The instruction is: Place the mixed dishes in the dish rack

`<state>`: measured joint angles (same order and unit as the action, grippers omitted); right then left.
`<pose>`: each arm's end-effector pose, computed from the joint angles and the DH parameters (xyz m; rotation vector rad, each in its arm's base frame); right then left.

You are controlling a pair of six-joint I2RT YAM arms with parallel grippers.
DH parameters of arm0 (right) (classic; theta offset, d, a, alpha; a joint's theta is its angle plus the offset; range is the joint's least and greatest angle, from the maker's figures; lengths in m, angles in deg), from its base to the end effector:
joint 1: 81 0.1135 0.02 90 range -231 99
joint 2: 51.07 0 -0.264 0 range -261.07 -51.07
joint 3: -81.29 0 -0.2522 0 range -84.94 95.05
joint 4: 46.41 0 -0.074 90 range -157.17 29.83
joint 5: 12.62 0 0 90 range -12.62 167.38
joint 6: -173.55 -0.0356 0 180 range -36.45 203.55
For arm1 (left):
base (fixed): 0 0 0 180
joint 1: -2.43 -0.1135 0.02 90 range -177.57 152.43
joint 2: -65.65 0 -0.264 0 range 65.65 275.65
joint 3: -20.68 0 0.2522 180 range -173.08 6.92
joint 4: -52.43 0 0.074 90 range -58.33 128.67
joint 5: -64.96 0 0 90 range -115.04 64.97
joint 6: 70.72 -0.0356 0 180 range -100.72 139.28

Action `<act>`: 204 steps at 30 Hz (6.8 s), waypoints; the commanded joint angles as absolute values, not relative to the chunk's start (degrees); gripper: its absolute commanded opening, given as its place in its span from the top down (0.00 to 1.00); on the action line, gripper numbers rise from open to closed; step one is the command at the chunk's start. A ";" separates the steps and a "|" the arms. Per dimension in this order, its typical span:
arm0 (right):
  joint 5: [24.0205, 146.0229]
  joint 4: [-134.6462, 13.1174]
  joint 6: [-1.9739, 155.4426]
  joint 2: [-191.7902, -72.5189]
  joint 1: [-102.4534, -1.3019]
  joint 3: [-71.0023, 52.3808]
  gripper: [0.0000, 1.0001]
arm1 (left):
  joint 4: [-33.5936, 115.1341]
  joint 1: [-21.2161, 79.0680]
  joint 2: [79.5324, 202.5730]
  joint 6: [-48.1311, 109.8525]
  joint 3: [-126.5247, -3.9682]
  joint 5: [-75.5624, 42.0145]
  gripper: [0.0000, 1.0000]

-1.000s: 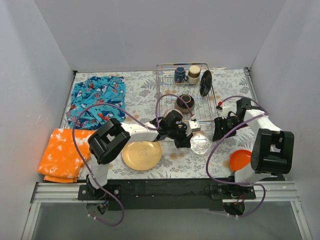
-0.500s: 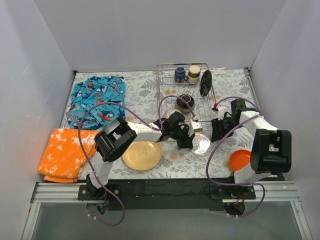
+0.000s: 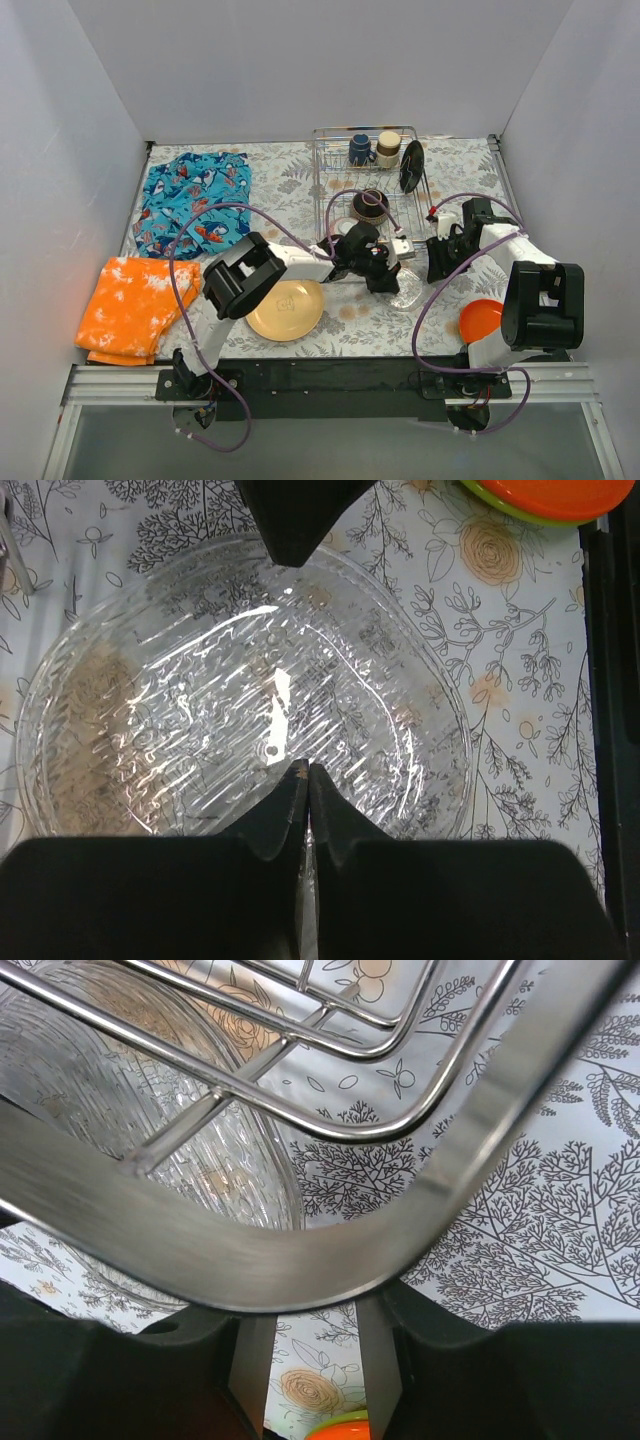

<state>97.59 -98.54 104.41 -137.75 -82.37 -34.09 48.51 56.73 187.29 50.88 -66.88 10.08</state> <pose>0.2679 0.0059 0.1790 -0.5376 2.7245 0.4112 0.2452 -0.3763 0.1335 0.8711 2.3774 -1.4112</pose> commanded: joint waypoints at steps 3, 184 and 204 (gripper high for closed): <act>97.77 -97.08 103.76 -136.24 -82.15 -33.97 0.59 | 47.72 57.27 191.15 51.01 -70.24 9.42 1.00; 18.76 -59.64 104.38 -160.67 -55.43 14.37 0.99 | 29.26 36.79 159.08 70.35 -55.93 -12.92 0.51; 13.84 -61.93 104.29 -170.43 -55.60 24.21 0.99 | 29.09 36.79 157.93 68.41 -53.55 -13.79 0.32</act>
